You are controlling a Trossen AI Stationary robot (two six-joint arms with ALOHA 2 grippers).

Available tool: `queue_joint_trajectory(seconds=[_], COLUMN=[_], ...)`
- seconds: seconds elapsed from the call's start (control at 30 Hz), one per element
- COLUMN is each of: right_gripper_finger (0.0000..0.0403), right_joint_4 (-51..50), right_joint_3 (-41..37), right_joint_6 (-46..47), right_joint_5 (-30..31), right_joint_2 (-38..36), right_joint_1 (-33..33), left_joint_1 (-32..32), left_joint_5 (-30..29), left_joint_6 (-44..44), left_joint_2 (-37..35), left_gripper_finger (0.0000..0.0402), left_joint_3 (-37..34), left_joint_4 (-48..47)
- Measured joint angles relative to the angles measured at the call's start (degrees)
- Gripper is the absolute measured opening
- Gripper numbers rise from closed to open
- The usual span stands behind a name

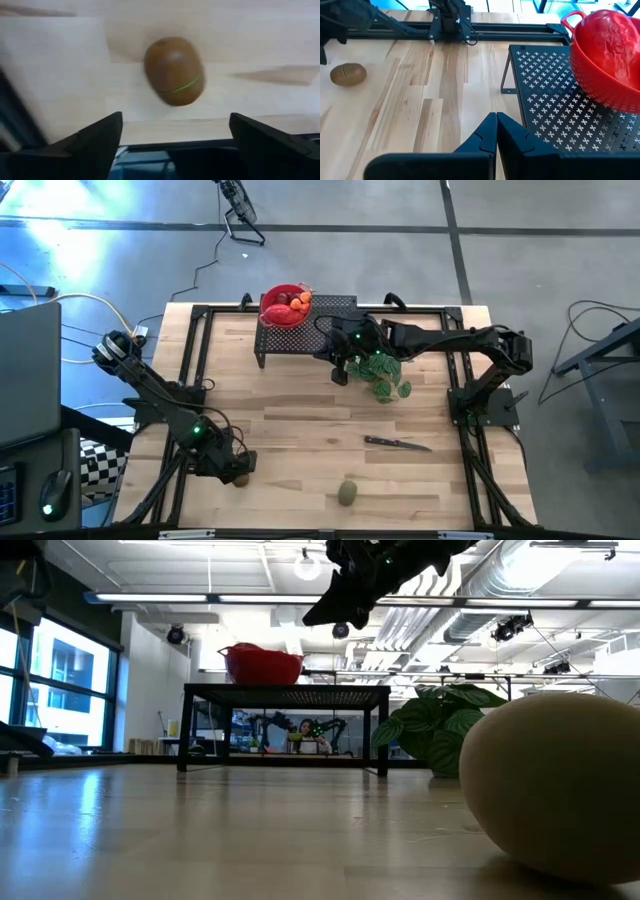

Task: Pick & Place Fruit
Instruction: Put the left brown kiwi in the red strainer bowl on the shelf

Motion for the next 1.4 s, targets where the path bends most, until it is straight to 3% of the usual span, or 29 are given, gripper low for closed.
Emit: queue_joint_trajectory(seconds=[0.23,0.53,1.4], right_gripper_finger=[0.0003,0.0002,0.0002], right_joint_4=[-1.12,-1.03,-1.01], right_joint_3=[0.0,0.0,0.02], right_joint_6=[-1.06,-1.42,-1.43], right_joint_5=[0.1,0.15,0.03], right_joint_2=[-0.01,0.0,-0.01], right_joint_1=[0.0,-0.02,-0.04], left_joint_1=[0.0,-0.07,-0.09], left_joint_5=[-7.72,-4.98,-4.16], left_joint_6=[-1.41,-0.9,0.12], left_joint_2=[0.68,6.13,13.84], left_gripper_finger=[0.0369,0.0343,0.0342], left_joint_3=[0.0,0.0,0.0], left_joint_4=[0.34,1.37,5.89])
